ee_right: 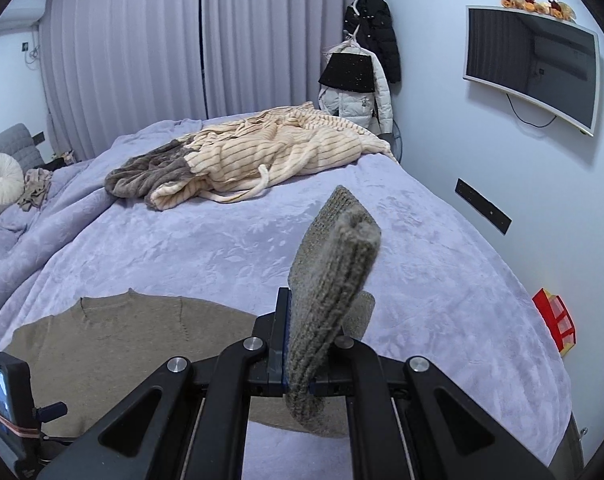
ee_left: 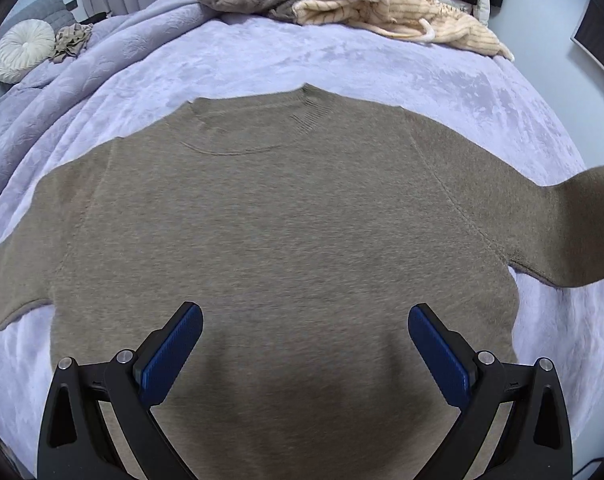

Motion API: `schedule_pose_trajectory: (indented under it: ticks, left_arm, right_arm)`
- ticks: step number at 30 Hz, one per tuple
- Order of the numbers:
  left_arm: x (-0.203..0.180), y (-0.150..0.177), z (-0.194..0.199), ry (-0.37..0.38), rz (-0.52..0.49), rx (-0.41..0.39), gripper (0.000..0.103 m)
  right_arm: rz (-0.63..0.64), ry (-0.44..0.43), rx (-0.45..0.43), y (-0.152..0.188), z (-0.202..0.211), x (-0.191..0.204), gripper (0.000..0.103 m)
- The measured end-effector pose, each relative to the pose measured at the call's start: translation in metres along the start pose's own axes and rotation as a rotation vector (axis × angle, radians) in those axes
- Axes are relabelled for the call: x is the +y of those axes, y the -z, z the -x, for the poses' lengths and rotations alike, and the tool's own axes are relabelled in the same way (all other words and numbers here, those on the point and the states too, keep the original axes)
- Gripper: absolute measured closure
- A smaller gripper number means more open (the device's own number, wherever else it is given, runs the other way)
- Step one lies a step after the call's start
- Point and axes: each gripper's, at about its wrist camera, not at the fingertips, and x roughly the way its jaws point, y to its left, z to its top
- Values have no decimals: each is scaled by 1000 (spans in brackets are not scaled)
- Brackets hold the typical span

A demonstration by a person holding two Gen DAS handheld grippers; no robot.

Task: Fold small clothes
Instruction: 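Carry the held sleeve across the sweater body toward the left tool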

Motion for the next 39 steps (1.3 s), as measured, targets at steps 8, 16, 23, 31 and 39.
schedule_pose_trajectory:
  ticks: [8,16,23,31,39]
  left_arm:
    - [50,13,3,21,60,-32,0]
    - [96,27,-5,25,115,-15,0]
    - [137,41,-14,14,165,12,0]
    - [171,59,-4,18,220,1,0]
    - [193,82,16,32,270,-17,0]
  right_arm:
    - [99,-39,14,5,-1,72,97]
    - [192,-80,17,7,-1,141,97]
    - [253,-120,31,15,-5,198,97]
    - [350,-178,58,38,-15,270,97]
    - [463,-215,137,75,-41,341,97]
